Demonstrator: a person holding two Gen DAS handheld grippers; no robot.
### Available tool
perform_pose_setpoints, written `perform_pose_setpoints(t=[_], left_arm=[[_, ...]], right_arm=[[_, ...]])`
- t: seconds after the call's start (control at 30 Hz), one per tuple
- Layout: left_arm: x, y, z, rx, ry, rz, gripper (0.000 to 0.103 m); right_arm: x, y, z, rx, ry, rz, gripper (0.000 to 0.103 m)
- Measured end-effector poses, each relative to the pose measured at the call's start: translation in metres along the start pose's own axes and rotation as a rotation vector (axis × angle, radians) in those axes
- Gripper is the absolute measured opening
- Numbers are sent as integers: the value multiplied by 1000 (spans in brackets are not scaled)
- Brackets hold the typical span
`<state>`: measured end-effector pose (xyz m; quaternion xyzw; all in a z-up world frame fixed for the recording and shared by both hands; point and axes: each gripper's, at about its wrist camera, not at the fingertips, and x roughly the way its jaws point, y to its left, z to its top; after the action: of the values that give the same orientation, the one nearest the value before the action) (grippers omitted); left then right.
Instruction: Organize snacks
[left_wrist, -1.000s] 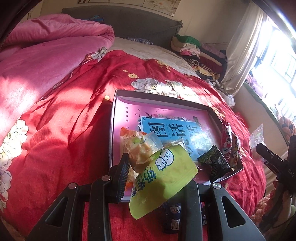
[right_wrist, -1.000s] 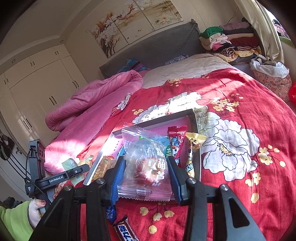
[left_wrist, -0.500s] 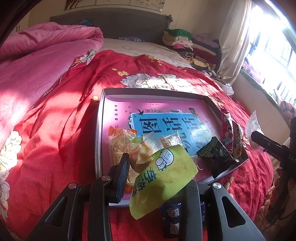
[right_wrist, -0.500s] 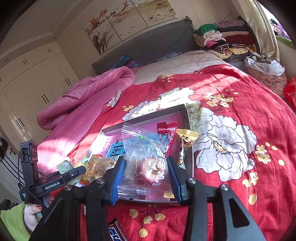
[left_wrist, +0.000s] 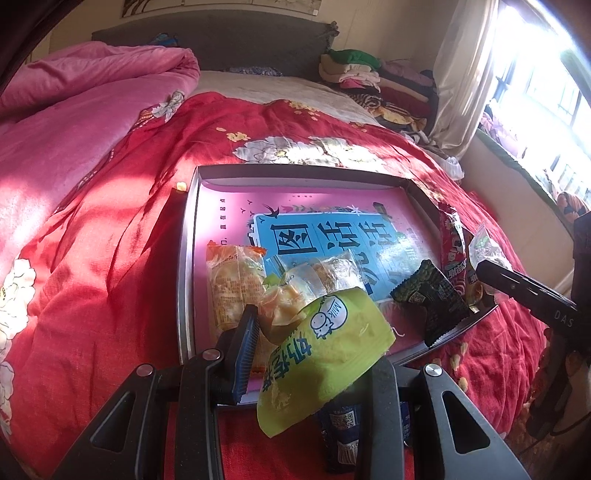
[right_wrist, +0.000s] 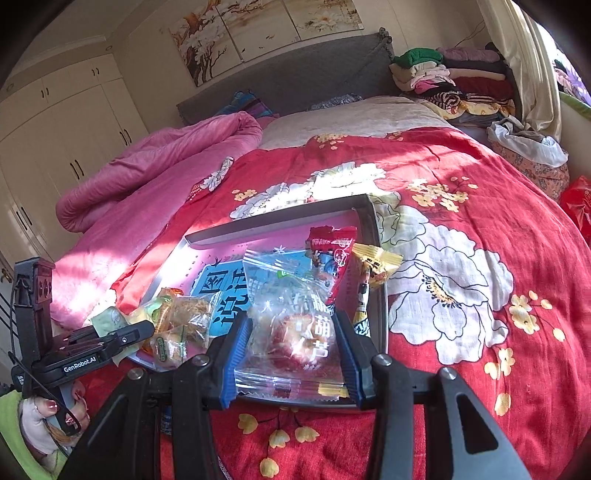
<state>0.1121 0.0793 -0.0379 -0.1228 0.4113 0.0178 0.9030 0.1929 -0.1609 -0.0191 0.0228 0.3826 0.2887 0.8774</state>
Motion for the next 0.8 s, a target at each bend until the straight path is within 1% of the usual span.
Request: perform_pose_setpoints(t=[0.13, 0.3, 0.57, 0.8], left_arm=[[0, -1, -1, 1, 3, -2, 34], [1, -1, -2, 5, 4, 0, 34], [2, 0, -2, -7, 9, -4, 34], [2, 0, -3, -8, 11, -7, 34]], right_arm=[[9, 7, -1, -45, 19, -38, 46], [20, 13, -4, -74, 48, -50, 46], [26, 8, -8, -18, 69, 14, 46], [27, 13, -11, -14, 70, 72, 46]])
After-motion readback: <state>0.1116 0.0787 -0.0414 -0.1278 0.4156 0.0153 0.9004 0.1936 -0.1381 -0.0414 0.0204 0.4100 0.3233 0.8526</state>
